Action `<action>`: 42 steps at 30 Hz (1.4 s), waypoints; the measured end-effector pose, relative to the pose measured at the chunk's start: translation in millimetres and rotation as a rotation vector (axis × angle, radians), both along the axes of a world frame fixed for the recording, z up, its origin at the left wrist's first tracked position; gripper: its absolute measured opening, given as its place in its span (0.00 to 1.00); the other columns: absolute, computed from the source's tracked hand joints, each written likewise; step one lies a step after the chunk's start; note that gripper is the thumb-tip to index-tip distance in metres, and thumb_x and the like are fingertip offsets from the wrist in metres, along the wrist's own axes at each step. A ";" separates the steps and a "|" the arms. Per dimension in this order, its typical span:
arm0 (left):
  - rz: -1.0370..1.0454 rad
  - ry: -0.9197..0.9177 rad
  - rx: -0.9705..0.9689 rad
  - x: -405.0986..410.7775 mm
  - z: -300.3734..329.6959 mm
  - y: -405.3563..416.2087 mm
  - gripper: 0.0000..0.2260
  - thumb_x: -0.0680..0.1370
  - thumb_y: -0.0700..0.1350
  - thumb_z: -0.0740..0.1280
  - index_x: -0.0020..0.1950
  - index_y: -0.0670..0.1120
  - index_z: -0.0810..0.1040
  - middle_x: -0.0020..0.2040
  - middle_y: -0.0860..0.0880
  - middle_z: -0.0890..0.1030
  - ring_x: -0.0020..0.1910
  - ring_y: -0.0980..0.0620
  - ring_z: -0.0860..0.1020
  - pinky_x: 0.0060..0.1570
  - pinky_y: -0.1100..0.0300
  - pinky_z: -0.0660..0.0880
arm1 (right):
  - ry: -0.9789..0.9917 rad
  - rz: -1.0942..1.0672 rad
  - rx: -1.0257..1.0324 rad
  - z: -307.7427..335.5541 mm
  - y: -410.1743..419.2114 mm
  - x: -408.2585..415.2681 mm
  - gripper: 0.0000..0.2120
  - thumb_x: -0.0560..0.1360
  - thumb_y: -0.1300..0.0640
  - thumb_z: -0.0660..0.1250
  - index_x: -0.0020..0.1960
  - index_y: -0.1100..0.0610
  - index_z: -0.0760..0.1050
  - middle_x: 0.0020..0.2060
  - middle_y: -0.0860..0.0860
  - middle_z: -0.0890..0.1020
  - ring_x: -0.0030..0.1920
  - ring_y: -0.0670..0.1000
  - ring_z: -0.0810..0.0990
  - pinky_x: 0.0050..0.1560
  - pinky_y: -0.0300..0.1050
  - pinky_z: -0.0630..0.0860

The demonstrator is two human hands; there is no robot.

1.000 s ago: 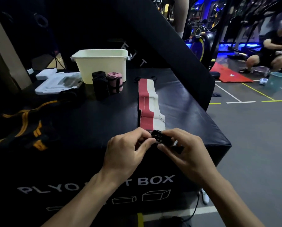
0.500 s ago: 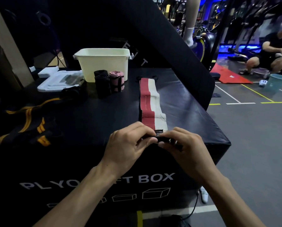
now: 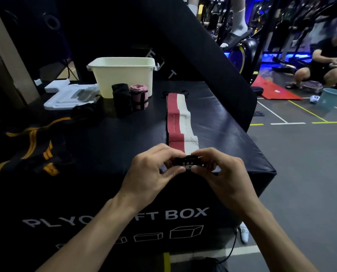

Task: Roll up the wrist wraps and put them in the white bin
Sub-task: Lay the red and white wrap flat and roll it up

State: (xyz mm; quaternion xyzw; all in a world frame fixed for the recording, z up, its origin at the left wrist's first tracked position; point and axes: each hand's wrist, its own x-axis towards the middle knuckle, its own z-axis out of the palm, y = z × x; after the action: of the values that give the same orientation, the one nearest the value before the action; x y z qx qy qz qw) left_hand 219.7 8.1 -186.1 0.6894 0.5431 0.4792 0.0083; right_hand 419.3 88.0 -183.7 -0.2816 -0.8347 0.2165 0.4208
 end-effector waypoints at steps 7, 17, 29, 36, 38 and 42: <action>0.062 0.038 0.086 6.3 -1.6 6.3 0.06 0.74 0.41 0.78 0.51 0.45 0.87 0.46 0.54 0.84 0.45 0.61 0.82 0.47 0.68 0.76 | 0.025 -0.016 -0.013 -2.6 2.4 -3.6 0.07 0.72 0.59 0.79 0.47 0.54 0.82 0.35 0.40 0.82 0.39 0.44 0.81 0.39 0.33 0.74; -0.006 0.106 -0.002 2.4 -0.9 4.5 0.15 0.70 0.44 0.82 0.54 0.46 0.84 0.48 0.56 0.81 0.45 0.59 0.81 0.46 0.60 0.79 | 0.018 0.003 -0.035 -2.8 5.6 -2.0 0.04 0.75 0.58 0.77 0.48 0.55 0.82 0.37 0.44 0.84 0.39 0.46 0.81 0.40 0.34 0.73; -0.004 0.046 0.078 8.8 1.5 6.0 0.03 0.76 0.43 0.77 0.47 0.45 0.85 0.46 0.56 0.83 0.43 0.60 0.81 0.42 0.64 0.77 | 0.024 -0.024 0.058 -1.8 4.0 -0.3 0.05 0.73 0.60 0.78 0.45 0.57 0.83 0.35 0.40 0.81 0.37 0.41 0.80 0.37 0.33 0.73; 0.009 0.043 0.106 12.4 0.7 11.3 0.03 0.75 0.41 0.77 0.48 0.43 0.86 0.45 0.54 0.84 0.44 0.60 0.82 0.46 0.67 0.77 | -0.051 -0.044 0.149 -3.3 5.8 5.0 0.08 0.72 0.57 0.78 0.48 0.53 0.81 0.38 0.34 0.76 0.40 0.39 0.76 0.40 0.28 0.69; 0.004 0.014 0.105 12.9 0.5 12.9 0.03 0.75 0.40 0.77 0.47 0.43 0.86 0.44 0.54 0.84 0.44 0.61 0.82 0.46 0.68 0.76 | -0.074 -0.035 0.155 -3.1 5.4 7.5 0.12 0.71 0.57 0.79 0.52 0.51 0.82 0.40 0.30 0.75 0.42 0.41 0.77 0.42 0.27 0.70; -0.045 0.002 0.054 11.9 2.3 14.5 0.04 0.74 0.40 0.78 0.47 0.43 0.86 0.44 0.54 0.85 0.43 0.59 0.83 0.44 0.64 0.78 | -0.097 -0.053 0.208 -4.3 5.9 10.5 0.13 0.71 0.58 0.79 0.54 0.49 0.84 0.40 0.31 0.78 0.41 0.42 0.76 0.43 0.32 0.74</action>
State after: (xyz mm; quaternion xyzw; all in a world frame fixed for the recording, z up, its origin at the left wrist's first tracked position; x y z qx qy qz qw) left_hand 231.6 22.6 -183.7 0.7020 0.5142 0.4927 0.0002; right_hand 429.8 93.9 -188.0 -0.2685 -0.8644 0.1036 0.4124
